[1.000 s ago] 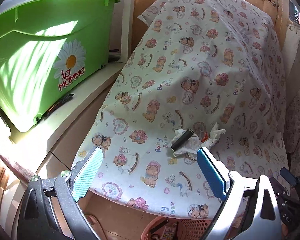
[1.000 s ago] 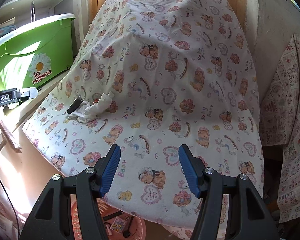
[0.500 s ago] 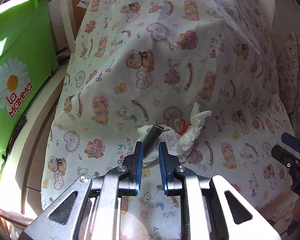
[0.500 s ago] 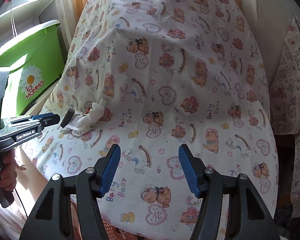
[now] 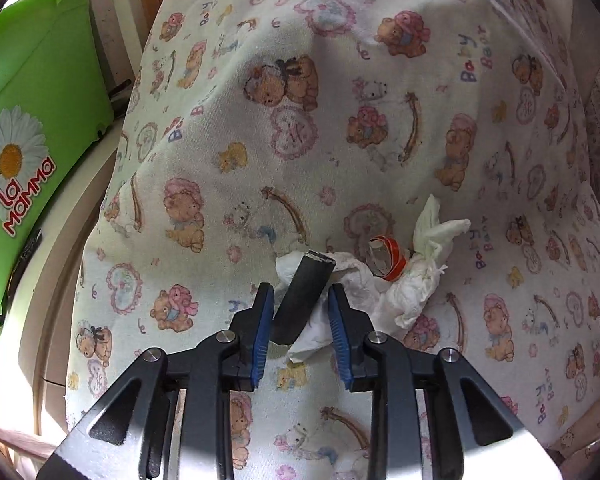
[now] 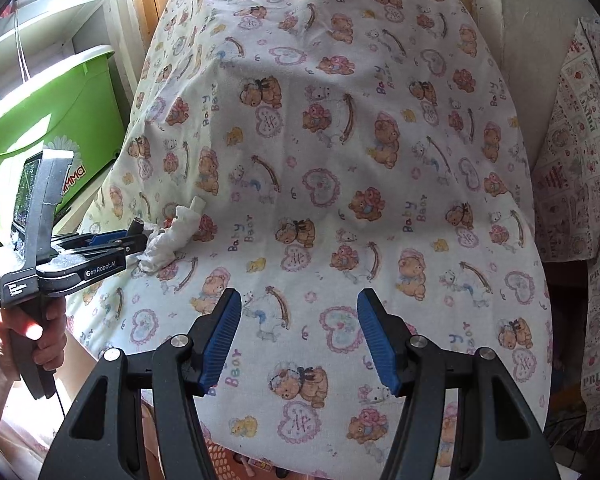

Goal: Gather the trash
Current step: 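Grasp the black cylinder on the white tissue with the left tool, then lift the black cylinder with the left tool while the right tool approaches the white tissue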

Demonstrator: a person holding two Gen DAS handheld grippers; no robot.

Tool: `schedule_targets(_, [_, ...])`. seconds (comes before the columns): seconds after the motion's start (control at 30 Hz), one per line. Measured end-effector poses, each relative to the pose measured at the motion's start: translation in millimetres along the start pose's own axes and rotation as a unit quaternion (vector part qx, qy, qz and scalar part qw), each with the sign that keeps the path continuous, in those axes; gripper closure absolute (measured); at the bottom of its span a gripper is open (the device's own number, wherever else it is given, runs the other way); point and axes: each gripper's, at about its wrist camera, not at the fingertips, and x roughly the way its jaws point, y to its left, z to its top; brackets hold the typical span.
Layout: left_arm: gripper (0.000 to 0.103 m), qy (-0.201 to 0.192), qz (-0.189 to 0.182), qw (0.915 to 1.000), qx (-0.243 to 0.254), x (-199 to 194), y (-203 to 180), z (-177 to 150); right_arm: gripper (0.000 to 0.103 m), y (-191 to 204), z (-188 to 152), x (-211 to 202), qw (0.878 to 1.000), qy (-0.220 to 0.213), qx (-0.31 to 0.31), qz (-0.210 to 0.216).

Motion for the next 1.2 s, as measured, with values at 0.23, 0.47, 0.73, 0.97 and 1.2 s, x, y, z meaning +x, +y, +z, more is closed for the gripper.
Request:
schedule_targets(0.23, [0.093,-0.018,-0.043,0.9980,-0.043,-41,11,3,0.040,-3,-1,-3,1.000,0.001,0.010,0.003])
schedule_targets(0.47, [0.092,0.041,-0.101,0.9915,-0.071,-63,21,-7,0.040,8,-3,1,1.000,0.006,0.009,0.014])
schedule_targets(0.73, [0.091,0.102,-0.075,0.9884,-0.084,-50,16,-29,0.040,24,-6,6,1.000,0.010,-0.001,0.020])
schedule_targets(0.97, [0.070,0.101,-0.104,0.9776,-0.153,-45,43,-30,0.040,28,-8,5,1.000,0.011,-0.007,0.023])
schedule_targets(1.2, [0.083,0.078,-0.122,0.9804,-0.133,-53,39,-18,0.040,23,-10,4,1.000,0.015,-0.002,0.022])
